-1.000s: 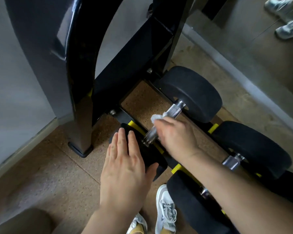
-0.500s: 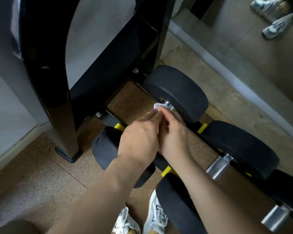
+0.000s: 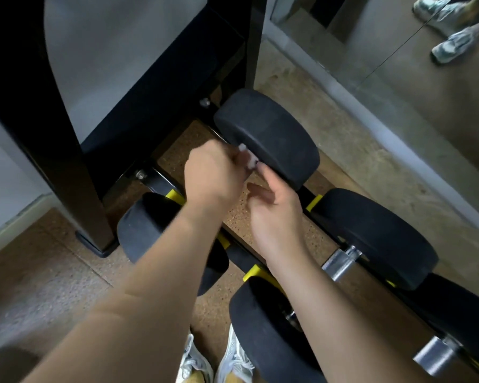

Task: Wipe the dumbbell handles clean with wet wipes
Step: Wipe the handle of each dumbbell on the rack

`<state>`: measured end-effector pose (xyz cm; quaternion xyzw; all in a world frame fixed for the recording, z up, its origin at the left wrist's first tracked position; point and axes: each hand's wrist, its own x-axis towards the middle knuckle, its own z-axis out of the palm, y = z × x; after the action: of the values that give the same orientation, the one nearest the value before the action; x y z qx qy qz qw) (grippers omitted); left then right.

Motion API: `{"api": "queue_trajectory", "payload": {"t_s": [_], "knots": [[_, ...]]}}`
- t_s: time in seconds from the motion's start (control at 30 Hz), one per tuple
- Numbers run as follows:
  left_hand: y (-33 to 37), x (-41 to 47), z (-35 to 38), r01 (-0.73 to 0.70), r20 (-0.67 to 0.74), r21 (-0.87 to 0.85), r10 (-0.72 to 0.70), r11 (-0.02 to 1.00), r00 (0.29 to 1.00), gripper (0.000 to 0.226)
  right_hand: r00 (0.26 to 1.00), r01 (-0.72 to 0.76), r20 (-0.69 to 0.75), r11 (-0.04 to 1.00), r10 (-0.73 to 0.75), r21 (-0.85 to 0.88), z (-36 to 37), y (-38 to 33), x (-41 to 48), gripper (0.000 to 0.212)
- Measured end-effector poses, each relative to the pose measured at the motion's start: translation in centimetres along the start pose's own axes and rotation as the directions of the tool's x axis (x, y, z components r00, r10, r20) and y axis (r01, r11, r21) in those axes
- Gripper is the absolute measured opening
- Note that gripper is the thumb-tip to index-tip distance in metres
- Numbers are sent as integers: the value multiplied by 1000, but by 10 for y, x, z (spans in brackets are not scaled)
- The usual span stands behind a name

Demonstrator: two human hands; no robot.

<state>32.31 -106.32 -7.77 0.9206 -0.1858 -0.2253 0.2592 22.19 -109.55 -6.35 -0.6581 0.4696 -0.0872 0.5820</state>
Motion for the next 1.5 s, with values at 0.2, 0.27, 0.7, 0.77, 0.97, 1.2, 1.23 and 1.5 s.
{"api": "queue_trajectory", "payload": {"t_s": [0.2, 0.27, 0.7, 0.77, 0.97, 1.2, 1.23, 1.5], "knots": [[-7, -37, 10, -262, 47, 330, 262, 907, 964, 40, 978, -206, 110, 884, 176, 420, -5, -1, -3, 49], [-2, -27, 6, -157, -58, 229, 175, 961, 983, 30, 978, -209, 79, 895, 193, 395, -2, -2, 1, 41], [2, -45, 9, -319, 179, 495, 265, 808, 948, 57, 869, -435, 103, 646, 485, 628, -3, -8, 14, 7], [-11, -51, 3, -402, 249, 467, 319, 787, 914, 63, 843, -429, 69, 592, 533, 682, 0, -9, 18, 10], [-12, -56, -21, -407, 289, 200, 343, 891, 894, 62, 826, -317, -130, 643, 548, 697, 22, -13, 10, 13], [-28, -56, -47, -350, 358, -134, 375, 927, 855, 67, 917, -137, -282, 888, 281, 439, 38, -8, -2, 14], [-31, -55, -48, -360, 366, -164, 395, 919, 843, 65, 926, -126, -276, 898, 259, 423, 40, -4, -4, 12], [-52, -48, -45, -443, 336, -78, 442, 893, 832, 53, 910, -4, -410, 992, 56, 126, 57, 19, -5, 23]]}}
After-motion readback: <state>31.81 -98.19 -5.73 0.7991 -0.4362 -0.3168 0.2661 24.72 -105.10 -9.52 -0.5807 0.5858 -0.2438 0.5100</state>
